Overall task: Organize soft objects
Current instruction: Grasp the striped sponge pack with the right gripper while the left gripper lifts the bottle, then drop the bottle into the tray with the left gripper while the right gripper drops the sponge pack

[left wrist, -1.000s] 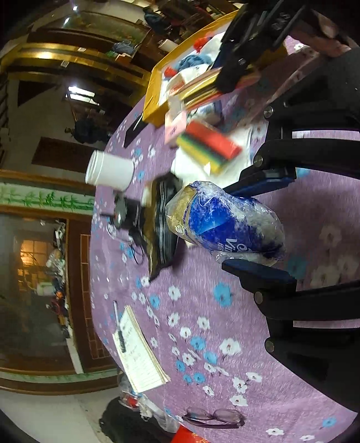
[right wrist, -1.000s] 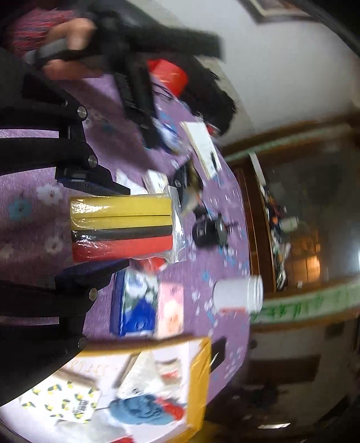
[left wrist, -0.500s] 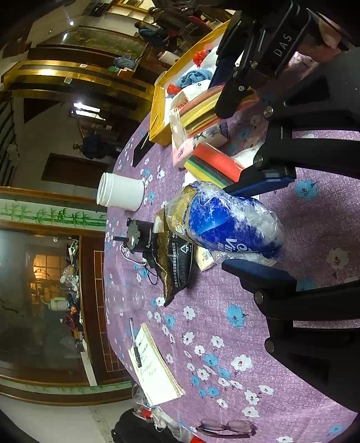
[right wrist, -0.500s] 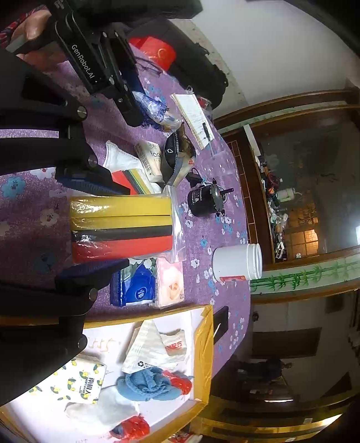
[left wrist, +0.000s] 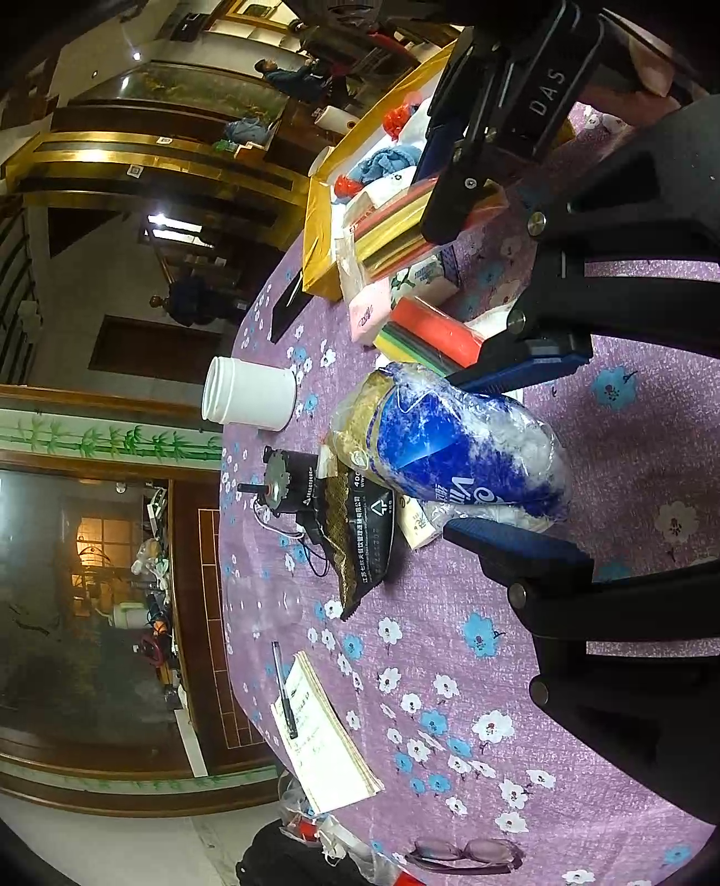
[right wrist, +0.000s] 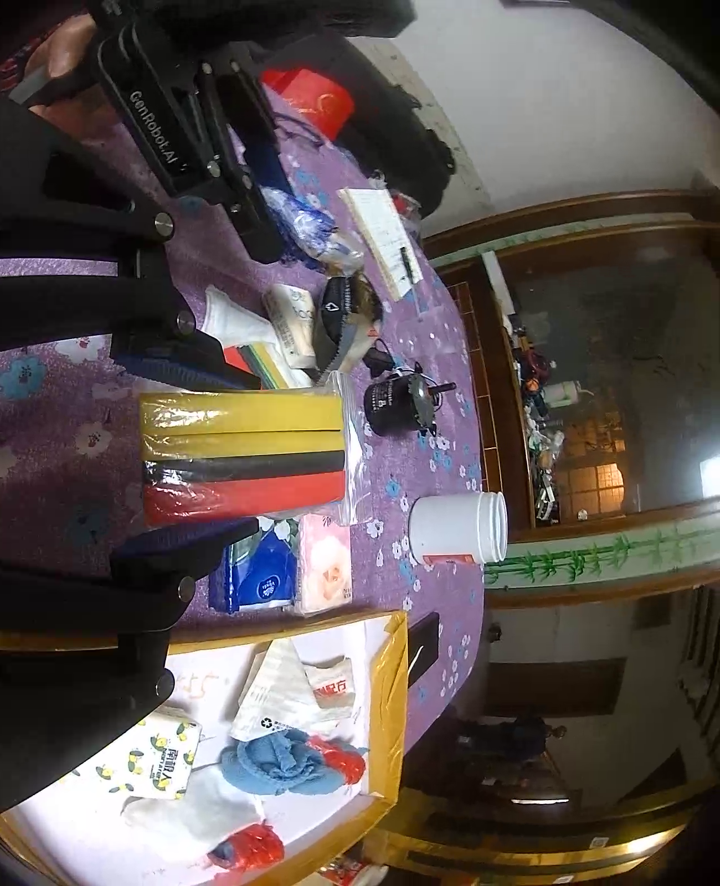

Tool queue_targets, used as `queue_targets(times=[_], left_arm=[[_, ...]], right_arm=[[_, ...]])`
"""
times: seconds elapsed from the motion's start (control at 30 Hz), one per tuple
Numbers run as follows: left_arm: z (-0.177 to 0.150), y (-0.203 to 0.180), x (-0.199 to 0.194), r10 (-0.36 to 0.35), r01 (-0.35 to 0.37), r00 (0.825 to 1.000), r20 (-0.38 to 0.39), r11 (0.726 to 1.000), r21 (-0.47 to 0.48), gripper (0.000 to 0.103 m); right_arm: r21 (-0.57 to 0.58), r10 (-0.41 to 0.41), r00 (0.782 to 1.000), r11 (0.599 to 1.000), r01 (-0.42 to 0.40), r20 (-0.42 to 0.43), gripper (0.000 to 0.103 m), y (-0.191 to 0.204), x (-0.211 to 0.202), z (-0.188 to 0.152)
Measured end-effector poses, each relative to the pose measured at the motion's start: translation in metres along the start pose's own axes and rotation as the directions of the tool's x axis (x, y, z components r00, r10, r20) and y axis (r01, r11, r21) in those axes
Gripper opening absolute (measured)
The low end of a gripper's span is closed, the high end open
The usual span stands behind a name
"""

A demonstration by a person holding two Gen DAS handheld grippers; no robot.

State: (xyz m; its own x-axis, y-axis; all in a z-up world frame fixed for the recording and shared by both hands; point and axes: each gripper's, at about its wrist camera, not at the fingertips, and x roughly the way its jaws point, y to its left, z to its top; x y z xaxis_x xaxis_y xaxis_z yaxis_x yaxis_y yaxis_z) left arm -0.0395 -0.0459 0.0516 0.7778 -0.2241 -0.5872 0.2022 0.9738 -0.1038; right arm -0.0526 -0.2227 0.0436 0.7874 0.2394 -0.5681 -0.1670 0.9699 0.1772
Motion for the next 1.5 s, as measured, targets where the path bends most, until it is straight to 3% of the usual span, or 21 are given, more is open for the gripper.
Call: queue_targets(times=[0.4,0.53,0.9,1.3,1.5], left_arm=[[0.001,-0.011,-0.002,-0.013,0.014,1.000,-0.027,1.000,0.024,0.043],[0.005,-0.021,0.000,-0.060,0.061,0.997,-0.056,0.998,0.006,0.043],[0.027,-0.098,0.006,-0.160,0.170,0.983,-0.088,0.979,0.117,0.043],[0.033,-0.194,0.029,-0.268,0.300,0.949,-0.167,0.930,0.213,0.043],[0.028,-0.224,0.050,-0.308,0.359,0.918,-0.249,0.912,0.199,0.043]], right_arm=[[0.072,0.029,1.000,0.997,-0.028,-0.004,0.044,-0.017,-0.006,0.002],[0.097,0.025,0.999,0.995,-0.027,0.021,0.044,-0.028,-0.018,0.008],[0.189,-0.022,0.997,0.982,0.008,0.076,0.044,-0.081,-0.053,0.017],[0.324,-0.146,0.986,0.939,0.113,0.079,0.044,-0.170,-0.089,0.019],[0.346,-0.185,0.983,0.922,0.174,-0.001,0.044,-0.210,-0.079,0.024]])
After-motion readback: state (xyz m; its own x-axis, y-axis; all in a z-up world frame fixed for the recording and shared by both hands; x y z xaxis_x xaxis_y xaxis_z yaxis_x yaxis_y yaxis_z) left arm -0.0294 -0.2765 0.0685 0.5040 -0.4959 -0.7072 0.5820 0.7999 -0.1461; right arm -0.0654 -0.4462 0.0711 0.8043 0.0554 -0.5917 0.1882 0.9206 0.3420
